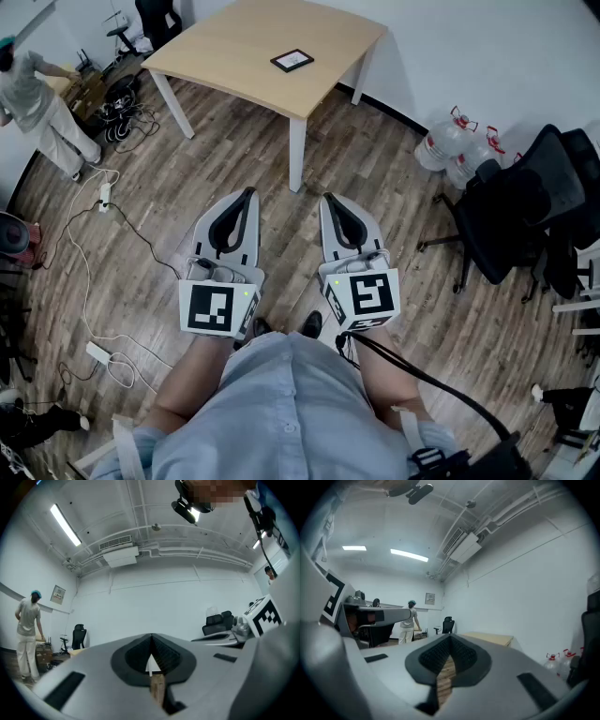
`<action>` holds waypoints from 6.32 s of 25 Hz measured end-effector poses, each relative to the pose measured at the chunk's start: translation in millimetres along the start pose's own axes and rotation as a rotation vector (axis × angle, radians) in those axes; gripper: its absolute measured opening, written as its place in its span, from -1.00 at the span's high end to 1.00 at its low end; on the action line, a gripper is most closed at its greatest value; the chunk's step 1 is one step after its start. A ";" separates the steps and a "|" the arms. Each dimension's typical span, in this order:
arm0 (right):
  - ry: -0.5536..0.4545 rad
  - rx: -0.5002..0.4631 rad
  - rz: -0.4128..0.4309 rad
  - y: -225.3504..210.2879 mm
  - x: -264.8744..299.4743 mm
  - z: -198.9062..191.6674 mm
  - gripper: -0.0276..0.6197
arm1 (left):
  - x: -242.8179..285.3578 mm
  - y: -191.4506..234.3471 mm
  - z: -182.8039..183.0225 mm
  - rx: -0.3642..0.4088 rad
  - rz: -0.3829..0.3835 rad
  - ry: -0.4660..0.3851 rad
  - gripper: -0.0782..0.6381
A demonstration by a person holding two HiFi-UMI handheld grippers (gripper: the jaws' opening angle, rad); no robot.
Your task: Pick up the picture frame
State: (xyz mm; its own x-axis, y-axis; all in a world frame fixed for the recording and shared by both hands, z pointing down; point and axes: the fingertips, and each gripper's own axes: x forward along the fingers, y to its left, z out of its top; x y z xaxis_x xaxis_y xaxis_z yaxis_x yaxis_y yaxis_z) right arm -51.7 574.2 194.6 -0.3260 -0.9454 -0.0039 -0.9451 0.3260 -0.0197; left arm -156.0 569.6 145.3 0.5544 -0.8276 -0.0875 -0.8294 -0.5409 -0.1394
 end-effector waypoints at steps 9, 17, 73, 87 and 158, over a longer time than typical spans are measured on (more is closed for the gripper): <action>-0.006 -0.009 0.018 -17.3 -4.9 -1.5 0.91 | 10.4 -17.5 -0.6 0.010 -0.001 0.002 0.78; -0.017 0.043 0.046 -45.8 -10.1 -11.6 0.91 | 21.0 -40.8 -8.5 0.014 0.017 0.023 0.78; 0.090 0.106 -0.068 -165.5 406.7 -58.4 0.91 | 363.0 210.3 -127.2 -0.070 -0.107 0.104 0.78; 0.004 0.136 -0.090 -249.3 489.6 -35.3 0.91 | 486.7 236.3 -108.6 0.018 -0.129 0.057 0.78; 0.300 0.445 -0.319 -345.7 544.7 -182.1 0.91 | 588.9 208.3 -404.5 0.057 -0.556 0.928 -0.60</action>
State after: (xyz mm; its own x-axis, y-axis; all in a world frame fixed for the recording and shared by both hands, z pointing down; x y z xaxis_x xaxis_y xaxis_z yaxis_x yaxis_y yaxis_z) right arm 93.8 -52.9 381.4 -0.0815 -0.9329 0.3509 -0.9193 -0.0657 -0.3880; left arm -29.8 -91.1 463.6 0.5646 -0.2717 0.7794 -0.4599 -0.8877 0.0237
